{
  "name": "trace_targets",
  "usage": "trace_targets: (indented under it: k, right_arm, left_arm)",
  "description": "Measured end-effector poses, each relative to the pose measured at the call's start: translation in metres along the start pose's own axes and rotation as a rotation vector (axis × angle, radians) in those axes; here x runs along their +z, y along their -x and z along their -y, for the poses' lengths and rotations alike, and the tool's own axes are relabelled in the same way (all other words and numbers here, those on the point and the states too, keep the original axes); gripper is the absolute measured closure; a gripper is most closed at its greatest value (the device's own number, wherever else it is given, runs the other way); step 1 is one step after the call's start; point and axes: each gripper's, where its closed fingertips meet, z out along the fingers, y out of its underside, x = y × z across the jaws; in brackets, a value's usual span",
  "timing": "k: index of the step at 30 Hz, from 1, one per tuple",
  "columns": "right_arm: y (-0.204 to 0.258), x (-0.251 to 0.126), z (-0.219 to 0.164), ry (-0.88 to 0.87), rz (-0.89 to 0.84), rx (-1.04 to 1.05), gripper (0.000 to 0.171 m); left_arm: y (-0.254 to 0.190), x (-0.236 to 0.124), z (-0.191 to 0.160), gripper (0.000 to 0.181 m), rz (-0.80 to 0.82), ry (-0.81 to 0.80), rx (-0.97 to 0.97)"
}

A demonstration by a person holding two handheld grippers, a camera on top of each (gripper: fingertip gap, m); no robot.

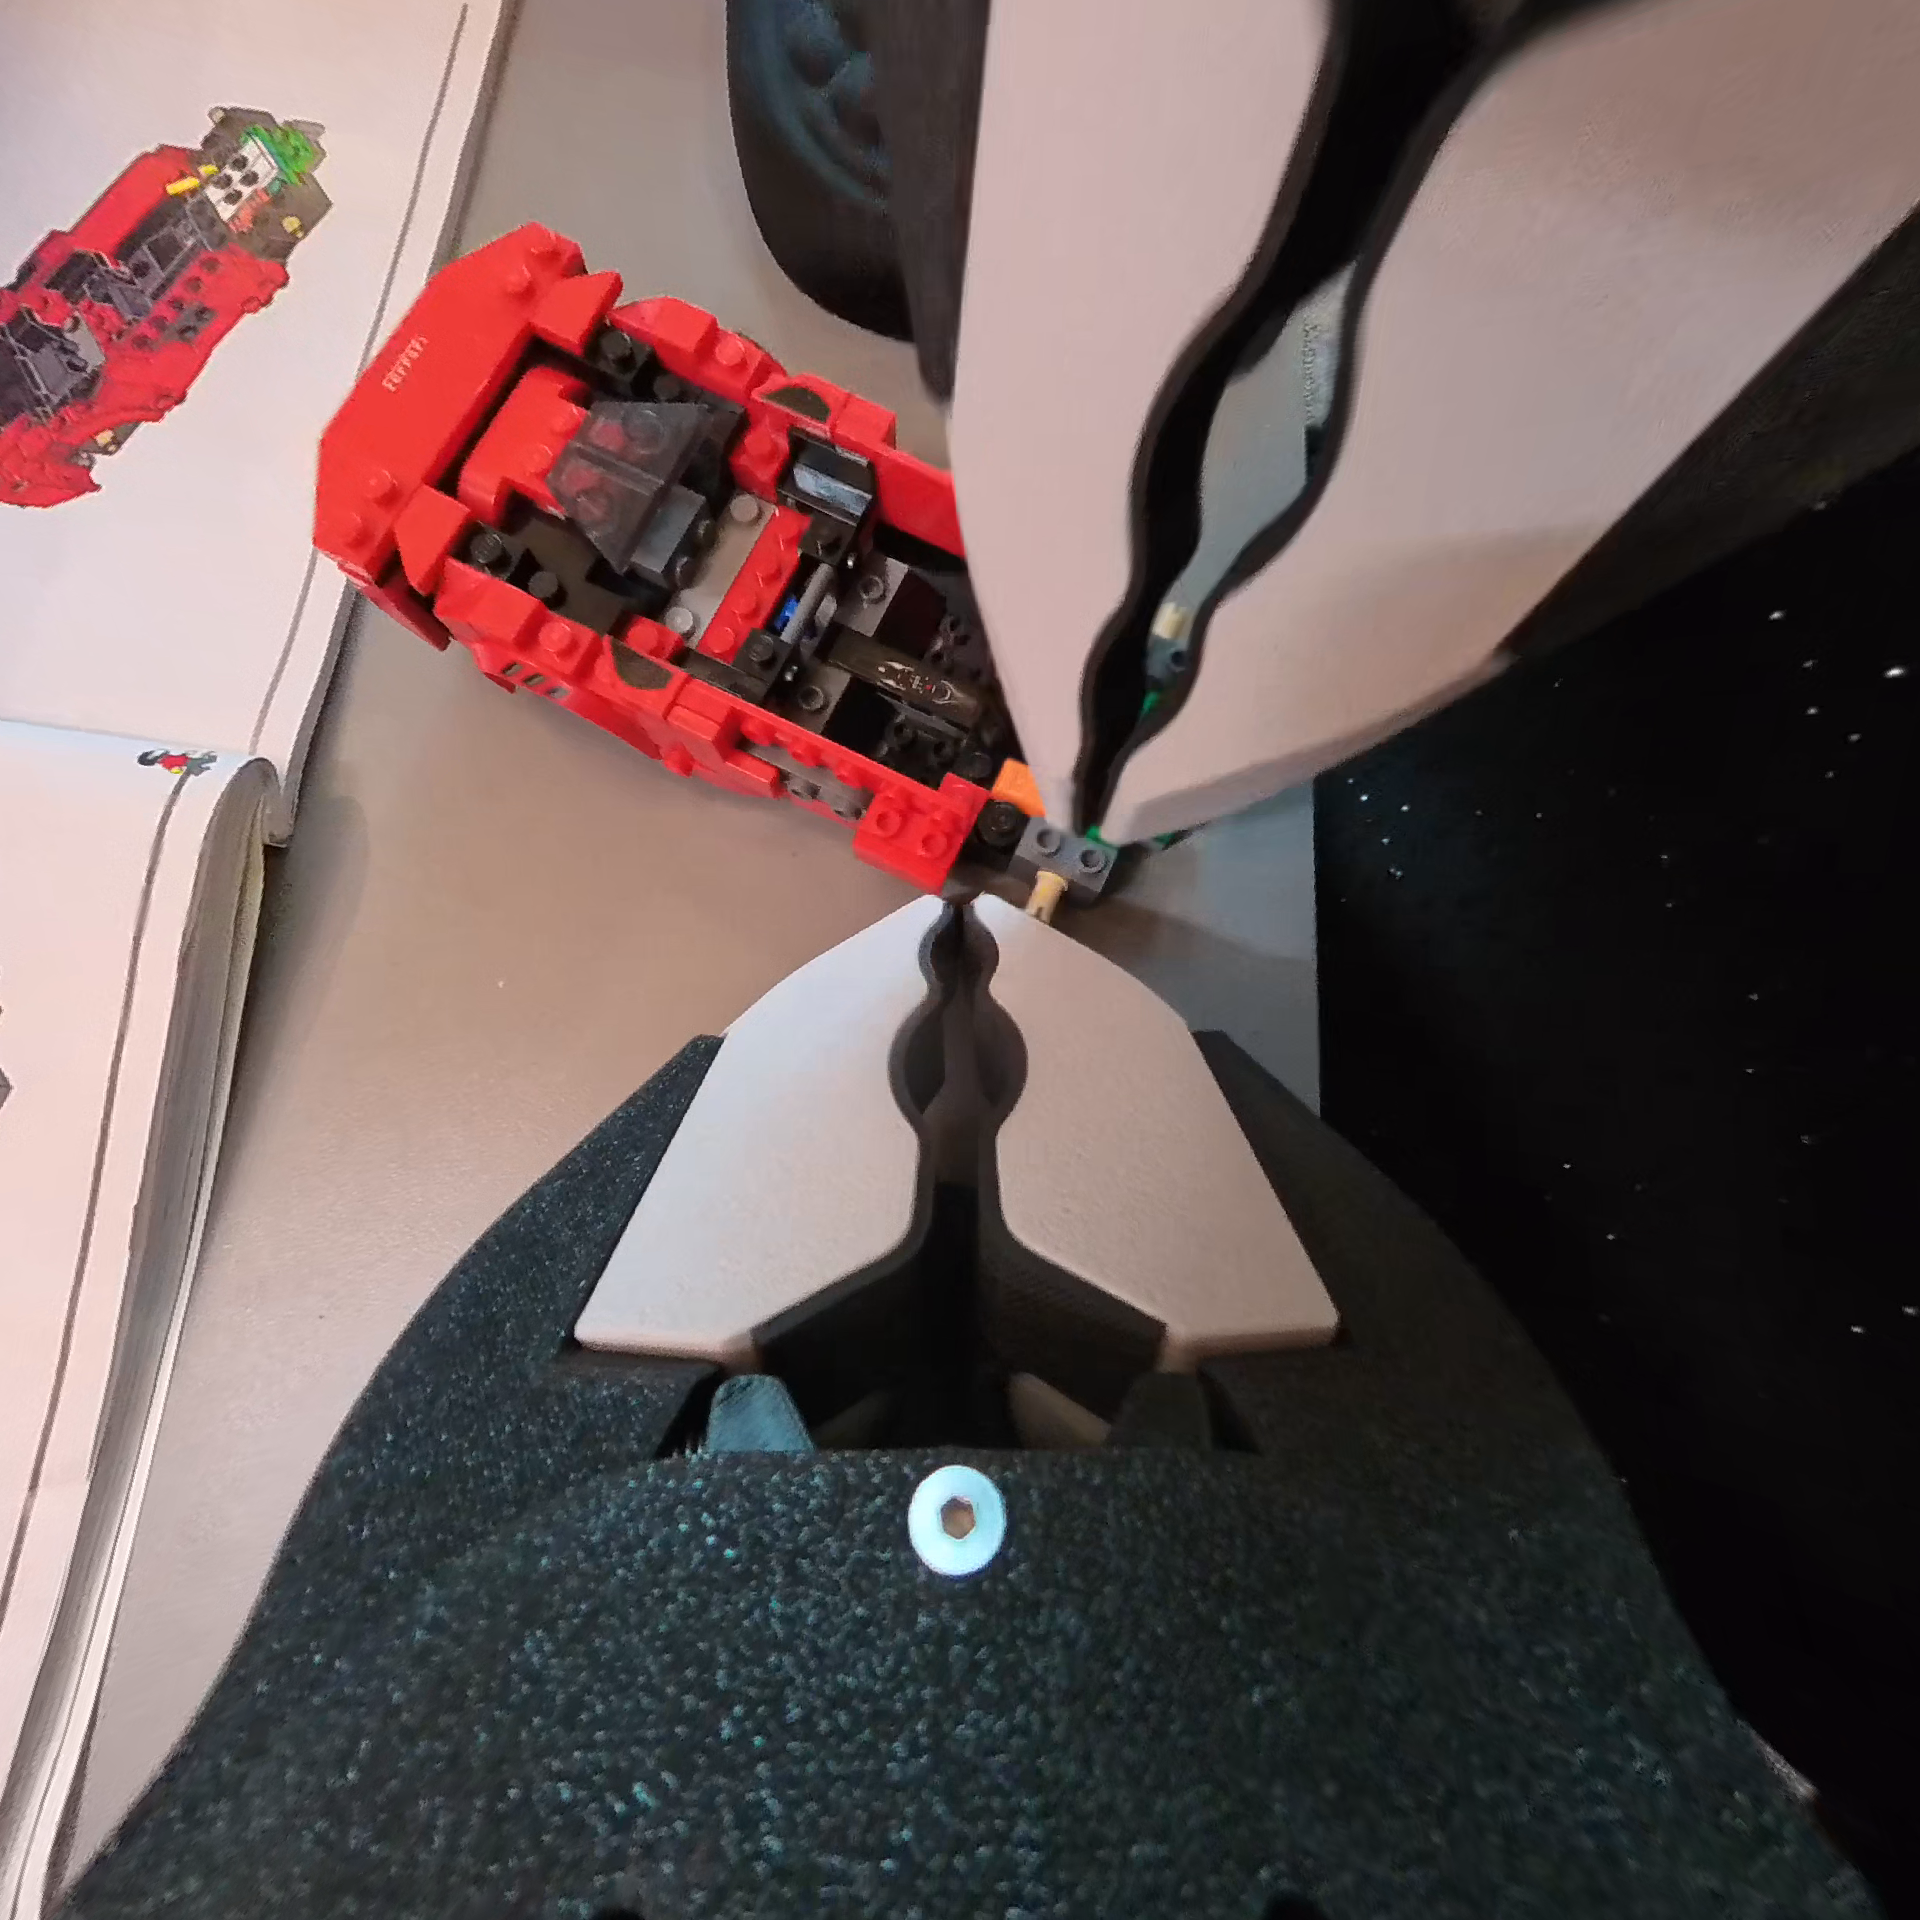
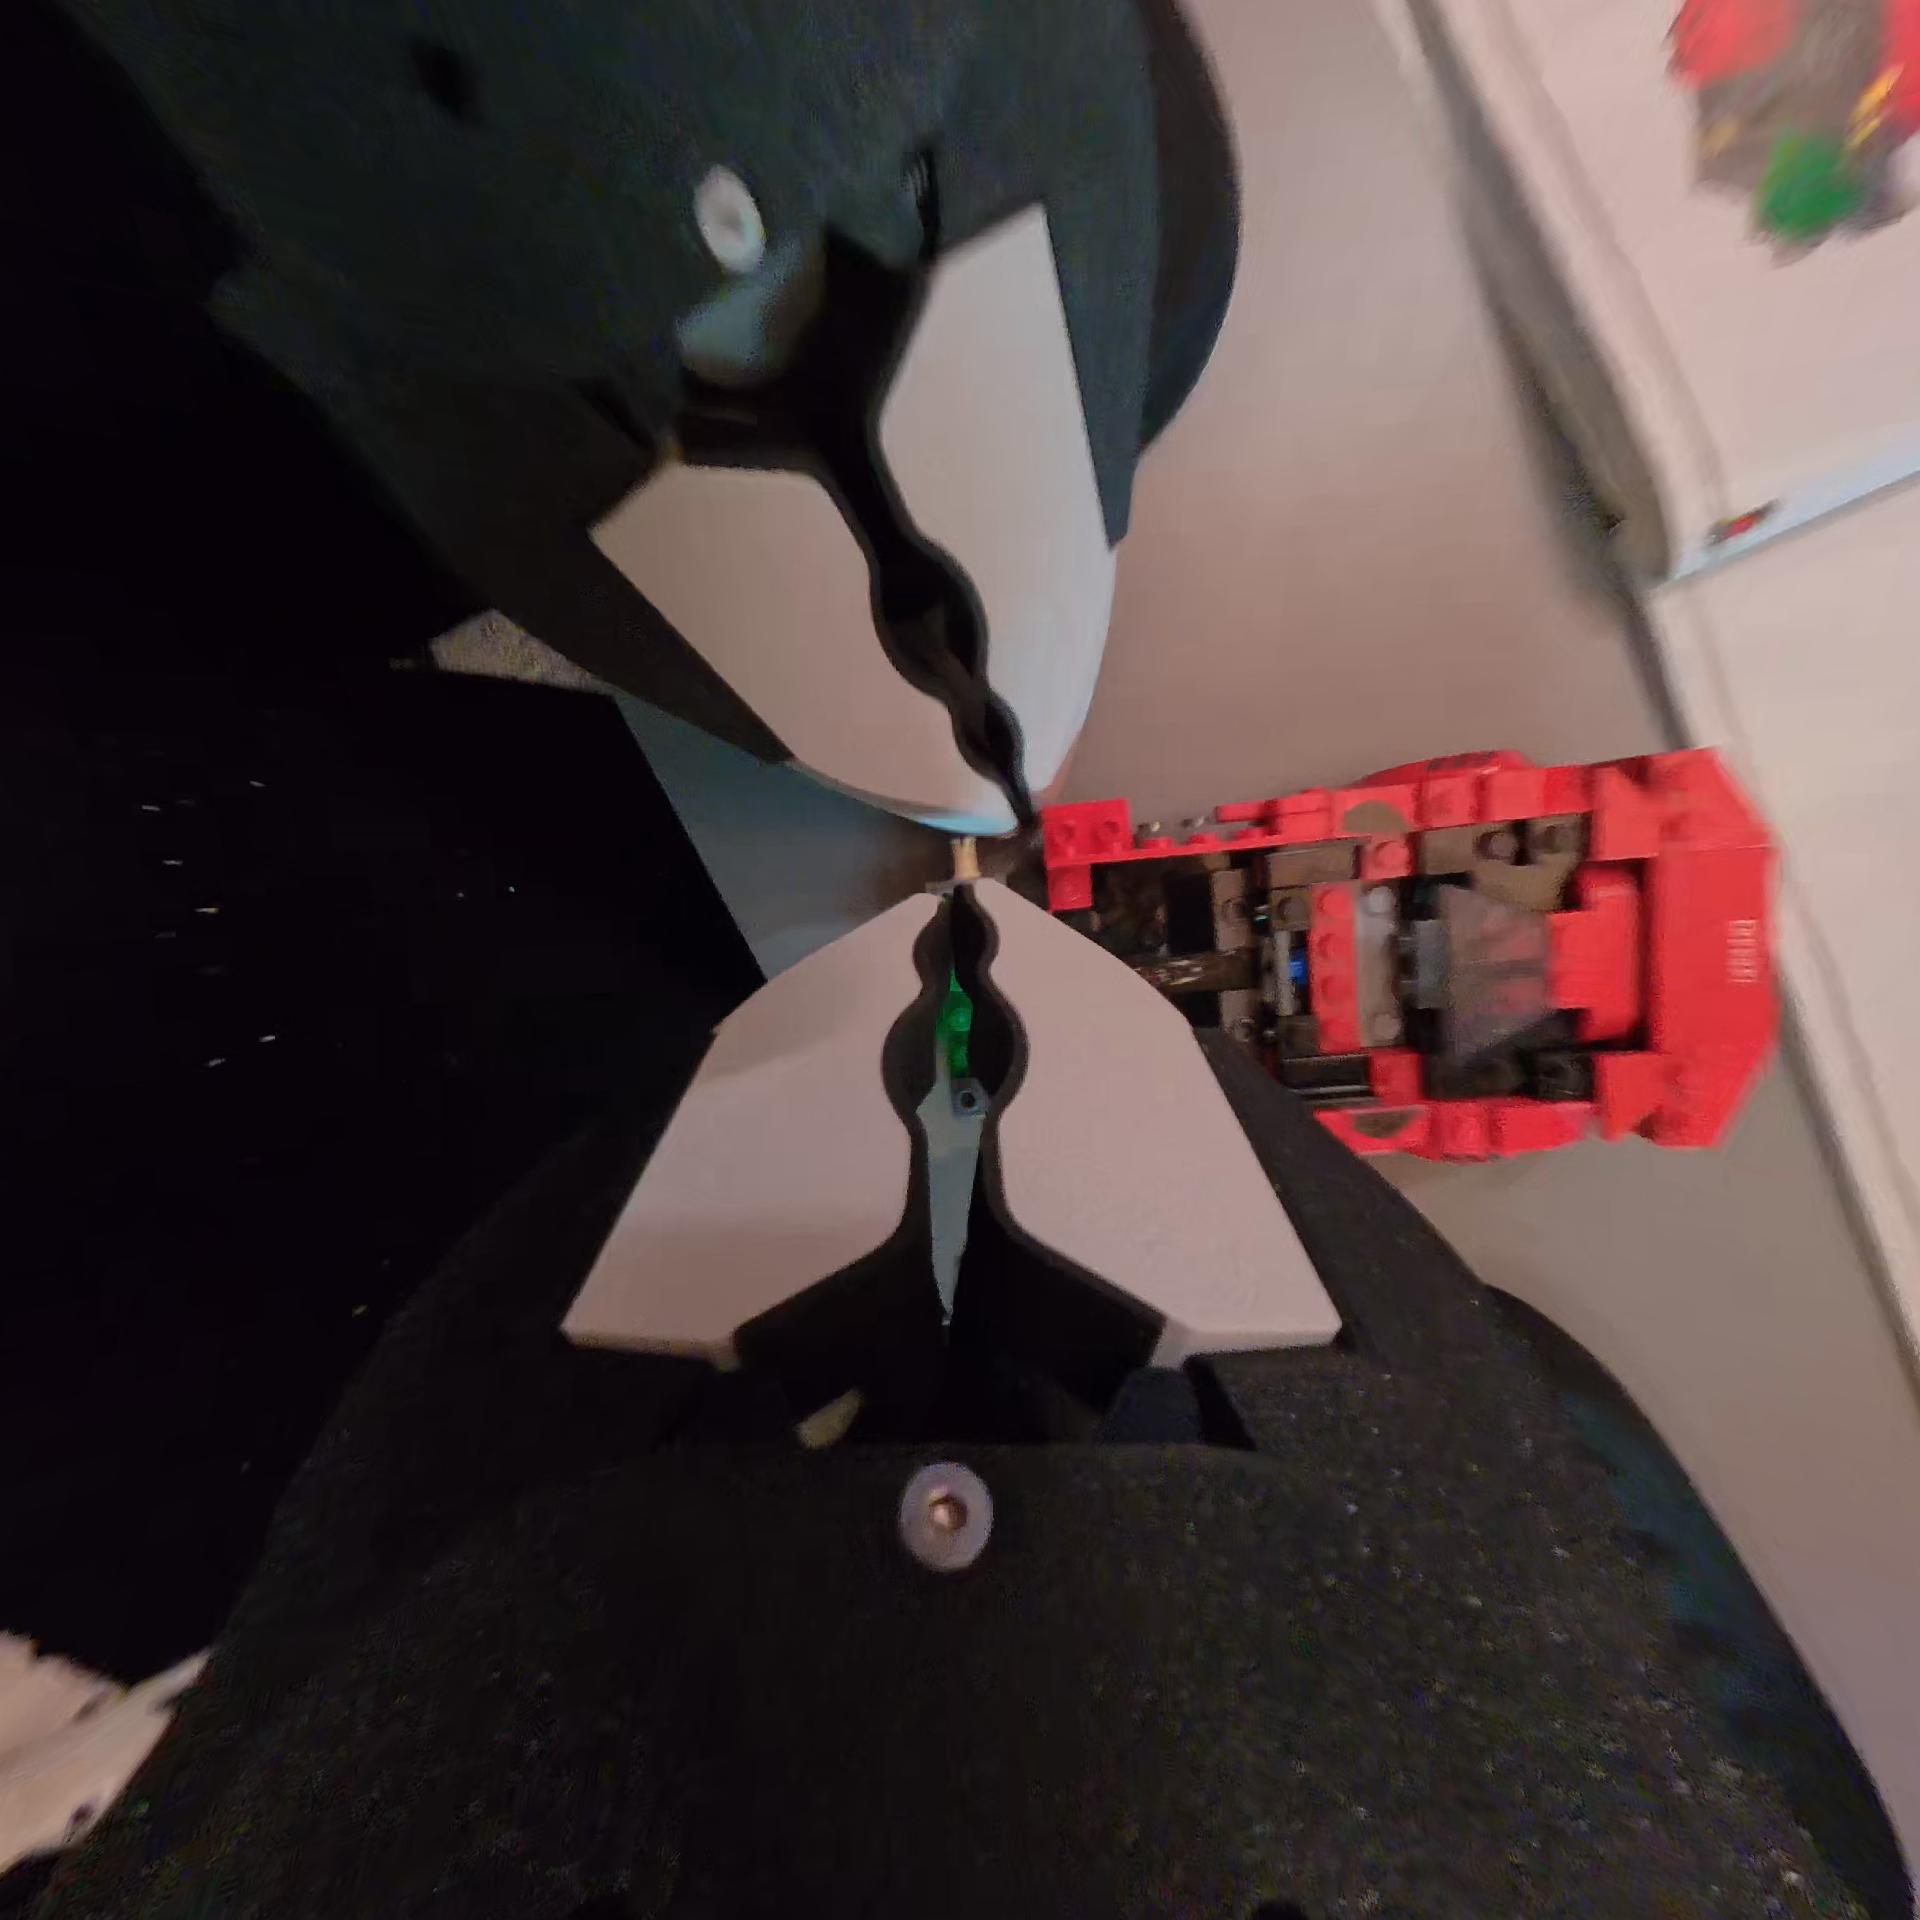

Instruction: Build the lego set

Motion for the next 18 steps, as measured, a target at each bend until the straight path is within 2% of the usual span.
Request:
trace_targets:
  k: [3,11,15,18]
  right_arm:
    - [-0.02,-0.022,0.008,-0.066,-0.114,-0.014,0.171]
    - [-0.009,0.005,-0.008,-0.068,-0.015,0.022,0.171]
    - [-0.01,0.004,-0.008,-0.1,-0.019,0.033,0.171]
    - [-0.019,-0.013,-0.003,-0.185,-0.024,0.053,0.171]
  left_arm:
    - [0.001,0.0,0.0,0.181,0.008,0.003,0.002]
    - [0.001,-0.001,0.001,0.181,0.007,0.0,-0.002]
    - [0.001,-0.002,0.002,0.181,0.003,-0.01,-0.008]
    - [0.001,-0.005,0.005,0.181,-0.003,-0.04,-0.021]
